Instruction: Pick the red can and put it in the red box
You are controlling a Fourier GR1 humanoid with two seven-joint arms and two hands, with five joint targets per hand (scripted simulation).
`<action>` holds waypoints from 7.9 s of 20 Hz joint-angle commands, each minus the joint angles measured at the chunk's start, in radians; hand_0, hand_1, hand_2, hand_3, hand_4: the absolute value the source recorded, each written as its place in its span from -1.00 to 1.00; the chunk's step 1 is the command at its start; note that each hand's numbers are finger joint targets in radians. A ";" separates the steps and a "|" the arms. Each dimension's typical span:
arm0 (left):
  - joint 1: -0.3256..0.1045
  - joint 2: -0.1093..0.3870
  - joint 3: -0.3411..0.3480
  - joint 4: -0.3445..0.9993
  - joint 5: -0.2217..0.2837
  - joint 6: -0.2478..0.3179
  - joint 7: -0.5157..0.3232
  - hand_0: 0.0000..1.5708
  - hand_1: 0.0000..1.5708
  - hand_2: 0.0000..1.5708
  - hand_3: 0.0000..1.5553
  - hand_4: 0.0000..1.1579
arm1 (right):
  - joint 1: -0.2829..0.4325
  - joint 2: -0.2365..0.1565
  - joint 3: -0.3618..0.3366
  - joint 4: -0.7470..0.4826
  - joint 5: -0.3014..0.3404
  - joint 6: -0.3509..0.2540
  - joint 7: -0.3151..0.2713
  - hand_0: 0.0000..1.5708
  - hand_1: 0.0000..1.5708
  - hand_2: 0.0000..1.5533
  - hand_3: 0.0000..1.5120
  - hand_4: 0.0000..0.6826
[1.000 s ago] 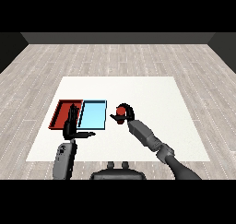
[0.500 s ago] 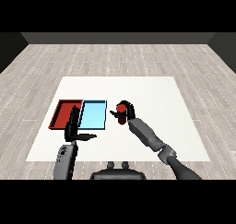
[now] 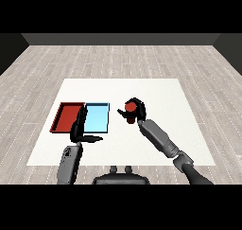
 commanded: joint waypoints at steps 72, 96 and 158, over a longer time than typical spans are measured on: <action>-0.326 -0.026 -0.575 0.212 0.312 0.600 0.216 1.00 1.00 1.00 0.92 0.95 | 0.222 0.189 -0.071 -0.596 0.536 0.034 0.276 1.00 1.00 0.89 0.85 0.83; -0.278 -0.016 -0.521 0.224 0.256 0.574 0.161 1.00 1.00 1.00 0.93 0.95 | 0.184 0.189 -0.143 -0.563 0.635 0.084 0.375 -1.00 -1.00 -1.00 -1.00 -1.00; -0.656 0.432 0.080 1.460 0.018 0.385 0.128 0.72 0.72 0.74 0.64 0.62 | 0.679 -0.006 -0.513 -0.696 0.601 0.364 0.111 -1.00 -1.00 -1.00 -1.00 -1.00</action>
